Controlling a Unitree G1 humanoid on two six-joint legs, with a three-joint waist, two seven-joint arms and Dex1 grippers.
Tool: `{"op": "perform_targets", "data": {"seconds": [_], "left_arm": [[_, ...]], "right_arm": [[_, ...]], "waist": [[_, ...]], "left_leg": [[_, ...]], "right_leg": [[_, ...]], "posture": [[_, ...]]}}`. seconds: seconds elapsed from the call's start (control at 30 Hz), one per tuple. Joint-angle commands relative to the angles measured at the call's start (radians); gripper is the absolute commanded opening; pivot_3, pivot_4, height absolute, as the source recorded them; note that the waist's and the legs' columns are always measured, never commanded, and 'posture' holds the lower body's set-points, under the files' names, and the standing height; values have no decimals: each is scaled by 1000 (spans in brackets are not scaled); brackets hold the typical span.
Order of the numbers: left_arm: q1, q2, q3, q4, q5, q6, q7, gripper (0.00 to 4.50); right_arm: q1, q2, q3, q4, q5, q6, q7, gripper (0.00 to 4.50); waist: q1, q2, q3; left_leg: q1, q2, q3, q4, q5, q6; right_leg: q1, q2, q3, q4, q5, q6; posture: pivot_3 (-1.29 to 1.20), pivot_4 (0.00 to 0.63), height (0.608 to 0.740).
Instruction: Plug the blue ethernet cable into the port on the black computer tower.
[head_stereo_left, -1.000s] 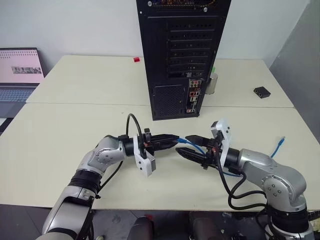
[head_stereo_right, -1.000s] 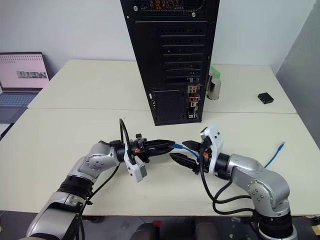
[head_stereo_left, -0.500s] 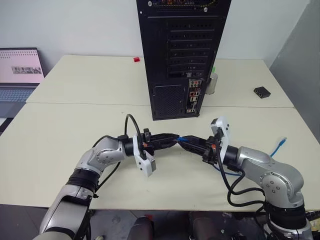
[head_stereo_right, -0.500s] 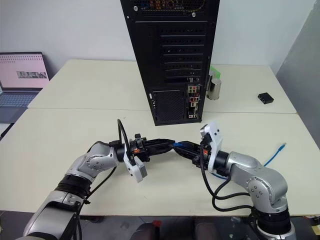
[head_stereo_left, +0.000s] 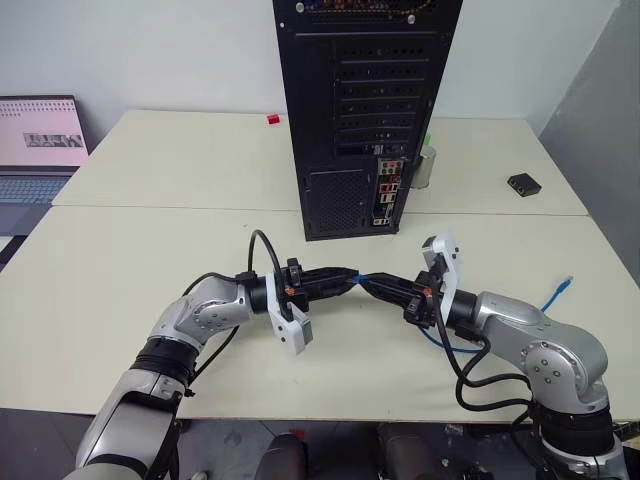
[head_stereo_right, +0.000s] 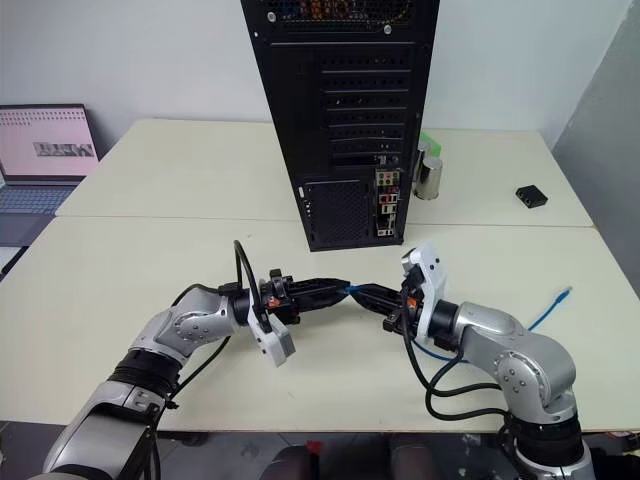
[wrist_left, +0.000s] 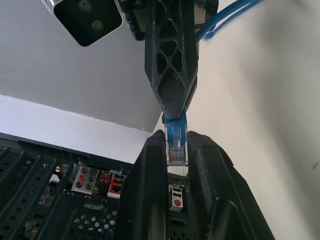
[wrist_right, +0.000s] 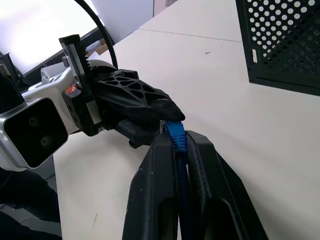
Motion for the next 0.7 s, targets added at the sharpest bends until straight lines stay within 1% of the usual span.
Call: {"op": "perform_targets", "data": {"seconds": [0.03, 0.07, 0.2, 0.27, 0.33, 0.37, 0.4, 0.5, 0.57, 0.63, 0.7], "left_arm": [[-3, 10, -26, -11, -99, 54, -22, 1505], [-1, 11, -29, -11, -117, 73, -29, 1662], [20, 14, -33, -27, -260, 192, -103, 2541], [48, 23, -13, -66, -371, 316, -162, 3008], [72, 34, 0, -114, -443, 416, -211, 3375], [81, 38, 5, -139, -469, 459, -228, 3627], [96, 42, 11, -178, -507, 531, -248, 3816], [144, 50, 37, -326, -636, 827, -283, 4438], [168, 49, 56, -409, -687, 970, -282, 4500], [182, 27, 89, -524, -805, 1225, -220, 4500], [186, 9, 115, -608, -886, 1415, -179, 4500]], "right_arm": [[-19, -15, -2, -12, 37, 2, 9, 10], [-19, -19, -1, -13, 36, 0, 8, 9], [-20, -27, -9, -20, 37, -11, -8, 9], [-19, -29, -24, -33, 19, -29, -31, 8], [-13, -35, -31, -47, -9, -55, -52, 8], [-11, -36, -34, -51, -21, -65, -66, 8], [-10, -34, -34, -54, -42, -82, -86, 8], [-29, 3, -16, -52, -135, -155, -180, 8], [-37, 31, 4, -54, -179, -188, -228, 7], [-57, 68, 70, -39, -307, -245, -334, 6], [-71, 115, 111, -18, -394, -284, -413, 6]], "waist": [[0, 0, 0], [0, 0, 0], [-1, 0, 0], [-1, 0, 0], [-1, 0, 0], [-2, 0, 0], [-2, 0, 0], [-2, 0, 0], [-4, 0, 0], [-5, 0, 0], [-7, 0, 0]], "left_leg": [[0, 0, 0, 0, 0, 0], [0, 0, 0, 0, 0, 0], [0, 0, 0, 0, 0, 0], [0, 0, 0, 0, 0, 0], [0, 0, 0, 0, 0, 0], [0, 0, 0, 0, 0, 0], [0, 0, 0, 0, 0, 0], [0, 0, 0, 0, 0, 0], [0, 0, 0, 0, 0, 0], [0, 0, -1, 0, 0, 0], [0, 1, -1, 0, 0, 0]], "right_leg": [[0, 0, 0, 0, 0, 0], [0, 0, 0, 0, 0, 0], [0, 0, 0, 0, 0, 0], [0, 0, 0, 0, 0, 0], [0, 0, 0, 0, 0, 0], [0, 0, 0, 0, 0, 0], [0, 0, 0, 0, 0, 0], [0, 0, 0, 0, 0, 0], [0, 0, 0, 0, 0, 0], [0, 0, 0, 0, 0, 0], [-1, 0, 0, 1, 0, 0]], "posture": [[0, 150, 740], [0, 150, 740], [0, 150, 740], [0, 150, 740], [0, 150, 740], [0, 150, 740], [0, 150, 740], [0, 150, 740], [0, 150, 740], [0, 150, 740], [0, 150, 740]]}}
